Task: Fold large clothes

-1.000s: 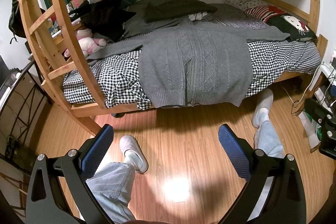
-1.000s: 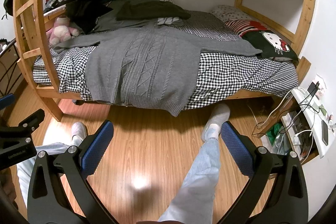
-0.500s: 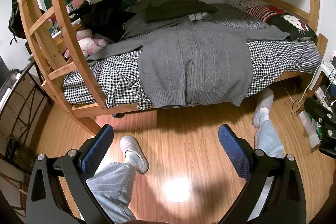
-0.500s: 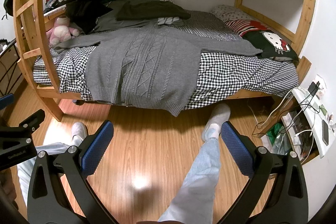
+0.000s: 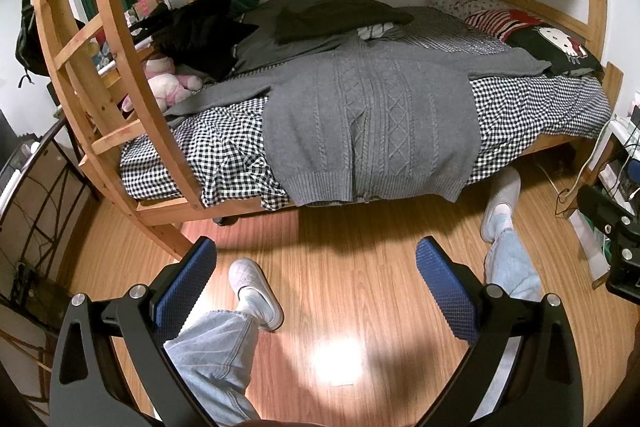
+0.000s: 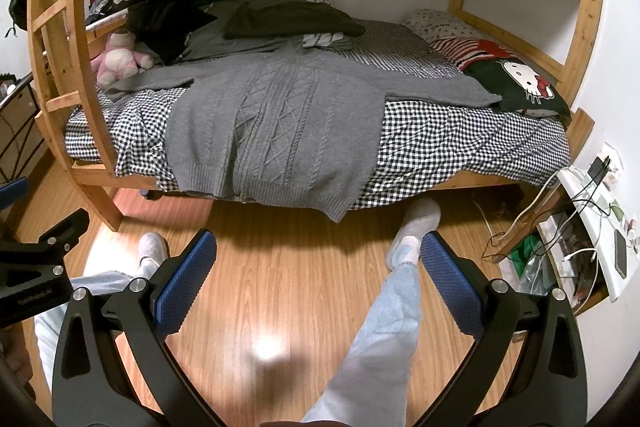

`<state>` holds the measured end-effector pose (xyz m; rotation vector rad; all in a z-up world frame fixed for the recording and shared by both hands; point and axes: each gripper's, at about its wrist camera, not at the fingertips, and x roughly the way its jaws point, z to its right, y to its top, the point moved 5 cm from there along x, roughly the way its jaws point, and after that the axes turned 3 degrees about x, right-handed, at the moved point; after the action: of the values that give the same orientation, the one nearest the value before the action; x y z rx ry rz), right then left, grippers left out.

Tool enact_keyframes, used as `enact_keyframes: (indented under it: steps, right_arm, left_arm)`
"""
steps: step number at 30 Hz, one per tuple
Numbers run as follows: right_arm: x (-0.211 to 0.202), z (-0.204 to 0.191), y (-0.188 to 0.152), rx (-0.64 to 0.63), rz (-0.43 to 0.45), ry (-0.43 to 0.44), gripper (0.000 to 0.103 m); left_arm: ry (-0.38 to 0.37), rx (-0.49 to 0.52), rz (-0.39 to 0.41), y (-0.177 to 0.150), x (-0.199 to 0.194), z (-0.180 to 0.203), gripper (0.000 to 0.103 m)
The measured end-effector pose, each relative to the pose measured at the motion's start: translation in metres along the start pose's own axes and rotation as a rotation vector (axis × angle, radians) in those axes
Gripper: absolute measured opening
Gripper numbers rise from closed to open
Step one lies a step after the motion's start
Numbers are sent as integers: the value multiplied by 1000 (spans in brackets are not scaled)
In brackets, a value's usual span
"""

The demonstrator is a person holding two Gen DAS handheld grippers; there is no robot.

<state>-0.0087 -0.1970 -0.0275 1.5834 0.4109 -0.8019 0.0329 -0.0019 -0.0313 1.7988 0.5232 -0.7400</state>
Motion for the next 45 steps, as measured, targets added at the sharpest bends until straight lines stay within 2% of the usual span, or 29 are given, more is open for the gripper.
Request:
enact_keyframes:
  steps: [20,27,32,34,45]
  right_arm:
    - [11,-1,-2,-5,-12,12,100]
    - [54,3,5,-15,-53,11,100]
    - [101,-4,25,-19,-72,24,100]
    - [119,-8,34,-26,-78,32,100]
    - [236,-61,86,-111,-131,108,100]
  left_arm:
    - [5,2,-17,0,10,0,99]
    - [12,-25,-56,12,55,-10,99]
    - [24,-31,-90,31,102,-14,99]
    - [4,-55,-102,40,122,-18,99]
    - [72,-105,-148,95,233,-54,99]
